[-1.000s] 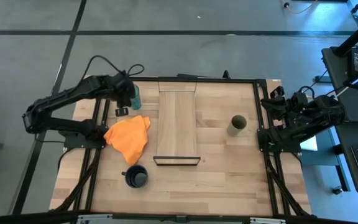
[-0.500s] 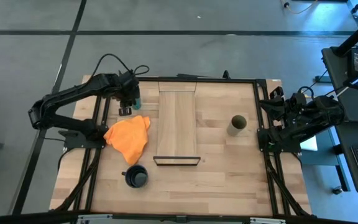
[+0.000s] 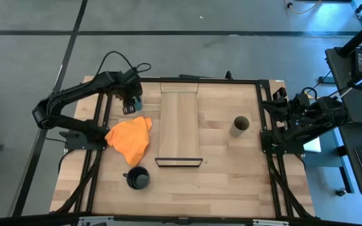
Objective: Stack small to large cups/mugs on shelf
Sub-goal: Put the blue glass on the shelf
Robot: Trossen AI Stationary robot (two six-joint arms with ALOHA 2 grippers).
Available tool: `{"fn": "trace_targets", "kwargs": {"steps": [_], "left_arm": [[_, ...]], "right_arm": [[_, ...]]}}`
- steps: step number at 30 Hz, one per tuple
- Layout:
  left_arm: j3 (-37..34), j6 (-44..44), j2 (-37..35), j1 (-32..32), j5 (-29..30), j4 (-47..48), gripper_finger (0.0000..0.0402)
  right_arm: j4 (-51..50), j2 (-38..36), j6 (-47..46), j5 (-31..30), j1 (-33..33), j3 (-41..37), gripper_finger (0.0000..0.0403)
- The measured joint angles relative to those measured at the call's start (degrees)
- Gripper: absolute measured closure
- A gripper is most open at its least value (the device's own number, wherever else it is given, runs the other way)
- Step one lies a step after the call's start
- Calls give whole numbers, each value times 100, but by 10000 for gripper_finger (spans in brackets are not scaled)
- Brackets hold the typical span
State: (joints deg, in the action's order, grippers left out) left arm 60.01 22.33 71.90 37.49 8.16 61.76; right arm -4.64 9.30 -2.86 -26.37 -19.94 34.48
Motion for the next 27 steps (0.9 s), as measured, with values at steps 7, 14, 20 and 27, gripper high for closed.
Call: {"fn": "trace_targets", "kwargs": {"steps": [7, 14, 20, 27], "left_arm": [[0, -123, 15, 7, -321, -10, 319], [-7, -167, 13, -59, -296, -6, 393], [213, -185, -81, -425, -83, 42, 396], [1378, -291, -50, -896, -183, 470, 398]], "right_arm": [[0, 2, -2, 0, 1, 0, 336], [2, 2, -10, 0, -1, 0, 336], [3, 2, -330, -2, 0, 0, 336], [2, 2, -530, -2, 1, 0, 336]]}}
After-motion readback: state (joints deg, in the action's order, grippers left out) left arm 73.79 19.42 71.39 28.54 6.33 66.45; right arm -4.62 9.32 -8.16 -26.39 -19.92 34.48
